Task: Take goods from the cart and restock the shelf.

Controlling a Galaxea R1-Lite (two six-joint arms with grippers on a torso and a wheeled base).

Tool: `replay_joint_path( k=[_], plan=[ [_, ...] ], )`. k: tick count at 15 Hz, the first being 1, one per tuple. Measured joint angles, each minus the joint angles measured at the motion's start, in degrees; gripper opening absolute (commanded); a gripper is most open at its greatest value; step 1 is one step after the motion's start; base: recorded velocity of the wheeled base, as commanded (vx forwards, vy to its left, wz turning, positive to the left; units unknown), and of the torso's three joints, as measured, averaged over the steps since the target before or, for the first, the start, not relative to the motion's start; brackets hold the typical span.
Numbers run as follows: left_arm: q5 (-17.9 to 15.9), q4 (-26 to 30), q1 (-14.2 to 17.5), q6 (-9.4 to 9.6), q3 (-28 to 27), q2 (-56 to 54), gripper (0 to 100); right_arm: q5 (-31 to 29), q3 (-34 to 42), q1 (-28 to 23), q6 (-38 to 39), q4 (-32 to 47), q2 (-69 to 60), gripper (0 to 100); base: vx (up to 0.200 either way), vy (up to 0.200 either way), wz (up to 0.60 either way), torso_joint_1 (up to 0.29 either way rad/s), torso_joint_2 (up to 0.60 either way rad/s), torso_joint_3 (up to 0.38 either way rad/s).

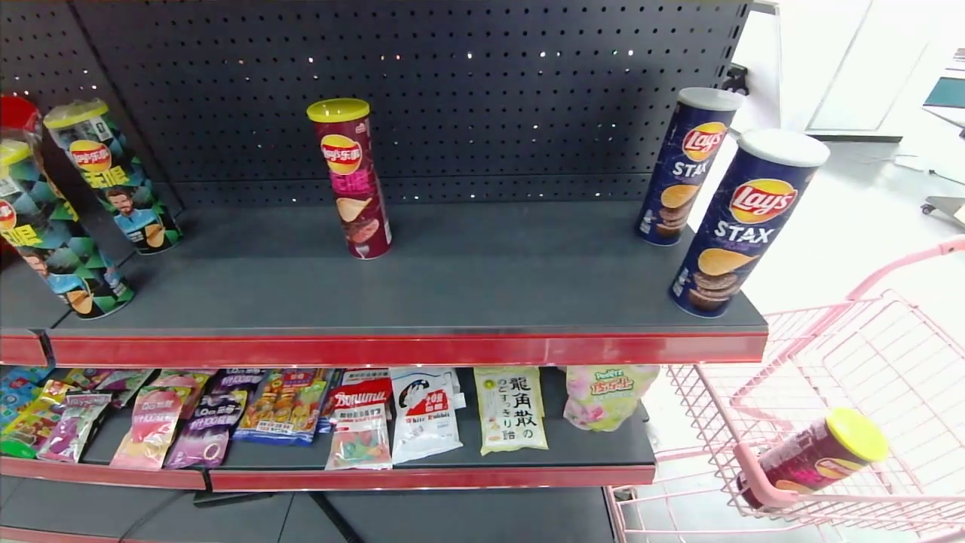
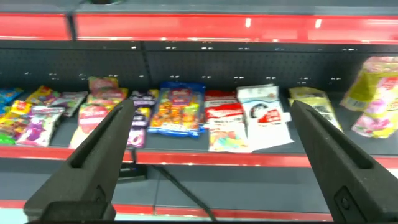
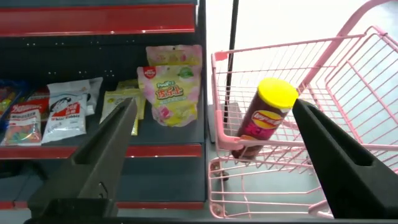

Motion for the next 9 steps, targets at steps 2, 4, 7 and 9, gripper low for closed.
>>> replay_joint_path(
  k=[2, 4, 7, 9],
  plan=[
    [0.0, 0.0, 0.0, 0.0, 0.0, 0.0, 100, 0.0, 0.0, 0.0, 0.0, 0.0, 0.0, 100, 0.0, -0.2, 0.0, 0.002, 0.0, 0.0],
    [0.0, 0.0, 0.0, 0.0, 0.0, 0.0, 100, 0.0, 0.0, 0.0, 0.0, 0.0, 0.0, 100, 0.0, -0.2, 0.0, 0.007, 0.0, 0.002],
    [0.0, 0.0, 0.1, -0.02, 0.0, 0.0, 100, -0.1, 0.0, 0.0, 0.0, 0.0, 0.0, 100, 0.0, 0.0, 0.0, 0.0, 0.0, 0.0],
    [0.0, 0.0, -0.1, -0.02, 0.0, 0.0, 100, 0.0, 0.0, -0.1, 0.0, 0.0, 0.0, 100, 0.0, 0.0, -0.6, 0.002, 0.0, 0.002]
  ],
)
